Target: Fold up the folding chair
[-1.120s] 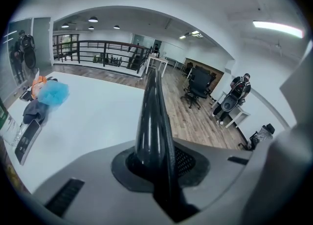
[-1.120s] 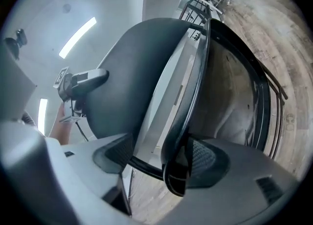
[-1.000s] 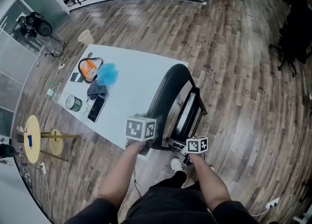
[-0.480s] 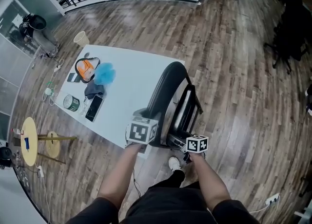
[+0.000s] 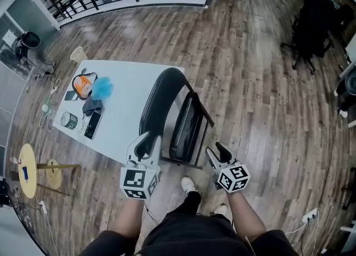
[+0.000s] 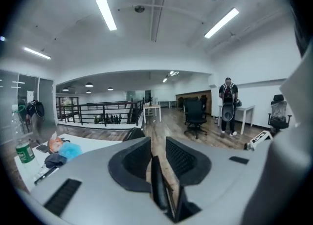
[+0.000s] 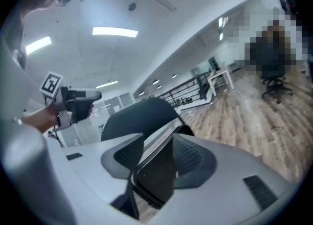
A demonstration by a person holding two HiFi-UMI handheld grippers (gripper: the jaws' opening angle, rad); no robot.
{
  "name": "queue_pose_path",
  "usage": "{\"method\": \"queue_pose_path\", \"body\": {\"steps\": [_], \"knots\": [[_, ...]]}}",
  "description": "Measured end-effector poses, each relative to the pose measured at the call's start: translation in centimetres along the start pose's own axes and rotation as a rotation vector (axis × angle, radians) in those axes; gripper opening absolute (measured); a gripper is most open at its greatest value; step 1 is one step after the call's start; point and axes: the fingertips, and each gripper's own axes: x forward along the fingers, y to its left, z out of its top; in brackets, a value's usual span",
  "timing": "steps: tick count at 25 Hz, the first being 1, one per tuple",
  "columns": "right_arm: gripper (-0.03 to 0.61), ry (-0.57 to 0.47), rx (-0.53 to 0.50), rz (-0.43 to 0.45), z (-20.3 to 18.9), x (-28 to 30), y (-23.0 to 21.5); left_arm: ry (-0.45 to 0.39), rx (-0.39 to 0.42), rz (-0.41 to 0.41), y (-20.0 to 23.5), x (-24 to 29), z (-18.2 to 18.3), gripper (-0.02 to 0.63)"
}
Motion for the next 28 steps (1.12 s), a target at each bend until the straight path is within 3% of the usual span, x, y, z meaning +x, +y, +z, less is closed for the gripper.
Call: {"method": "queue_pose_path", "body": {"steps": [1, 3, 4, 6, 11, 13, 16, 19, 28], "knots": [[0.163, -0.049, 0.001, -0.056, 1.4, -2.5, -0.6, -0.039, -0.009, -0.006, -2.0, -0.5, 0.2, 0.080], [0.094, -0.129, 0.009, -0.159, 3.5, -7.7, -1.7, -0.088, -0.026, -0.026, -6.2, -1.4, 0.2, 0.012], [0.048, -0.158, 0.003, -0.201, 4.3, -10.3, -2.0, -0.097, -0.036, -0.047, -8.4, -1.8, 0.1, 0.006], [0.020, -0.192, -0.066, -0.260, 5.5, -15.2, -2.3, -0.098, -0.060, -0.103, -13.2, -2.4, -0.5, 0.005], [0.015, -0.192, -0.425, -0.425, 6.2, -26.3, -1.5, -0.070, -0.079, -0.228, -23.7, -5.0, -3.4, 0.005], [0.015, -0.185, -0.468, -0.498, 6.0, -30.5, -1.8, -0.081, -0.102, -0.250, -27.1, -6.1, -4.0, 0.005], [0.015, -0.183, -0.433, -0.586, 5.2, -35.3, -2.4, -0.100, -0.108, -0.271, -31.0, -8.1, -4.4, 0.005], [0.014, -0.212, -0.430, -0.613, 5.1, -38.4, -1.8, -0.112, -0.084, -0.300, -33.5, -10.1, -4.4, 0.005], [0.014, -0.281, -0.458, -0.575, 6.1, -42.0, 1.0, -0.084, -0.065, -0.312, -37.1, -14.1, -4.4, 0.005]]}}
